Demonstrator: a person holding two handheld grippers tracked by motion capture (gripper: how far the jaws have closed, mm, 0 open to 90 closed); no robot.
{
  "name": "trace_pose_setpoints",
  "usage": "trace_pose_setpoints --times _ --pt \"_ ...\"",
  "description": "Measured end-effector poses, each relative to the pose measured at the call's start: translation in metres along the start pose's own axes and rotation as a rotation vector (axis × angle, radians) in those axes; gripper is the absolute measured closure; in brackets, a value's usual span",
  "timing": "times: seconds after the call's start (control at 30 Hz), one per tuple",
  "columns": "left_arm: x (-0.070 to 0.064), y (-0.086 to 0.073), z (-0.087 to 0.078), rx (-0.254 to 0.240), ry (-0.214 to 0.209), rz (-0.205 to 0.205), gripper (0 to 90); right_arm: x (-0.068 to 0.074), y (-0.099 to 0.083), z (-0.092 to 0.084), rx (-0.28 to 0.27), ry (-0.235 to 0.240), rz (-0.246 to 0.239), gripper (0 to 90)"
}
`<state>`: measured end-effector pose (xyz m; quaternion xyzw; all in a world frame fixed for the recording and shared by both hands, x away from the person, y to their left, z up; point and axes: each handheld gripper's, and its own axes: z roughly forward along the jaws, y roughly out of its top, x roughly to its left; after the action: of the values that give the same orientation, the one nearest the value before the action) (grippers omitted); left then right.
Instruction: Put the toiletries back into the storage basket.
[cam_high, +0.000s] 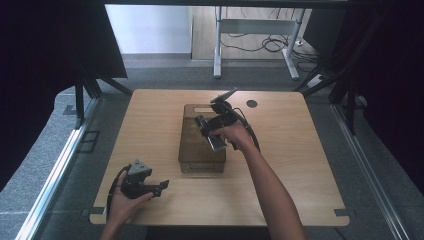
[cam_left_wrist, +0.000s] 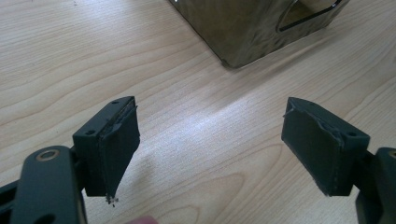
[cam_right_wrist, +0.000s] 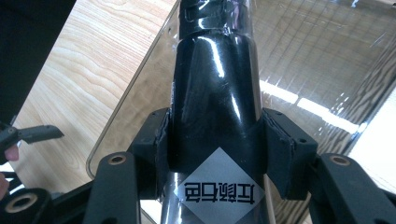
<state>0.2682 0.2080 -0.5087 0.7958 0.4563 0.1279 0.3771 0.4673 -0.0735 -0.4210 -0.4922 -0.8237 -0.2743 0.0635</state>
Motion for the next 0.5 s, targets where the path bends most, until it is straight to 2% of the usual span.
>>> trace_pose_setpoints --times 0.5 --pt "-0.001 0.0 0.0 -0.004 -0.011 -0.003 19.3 0.008 0.004 0.018 -0.005 0.004 0.073 46.4"
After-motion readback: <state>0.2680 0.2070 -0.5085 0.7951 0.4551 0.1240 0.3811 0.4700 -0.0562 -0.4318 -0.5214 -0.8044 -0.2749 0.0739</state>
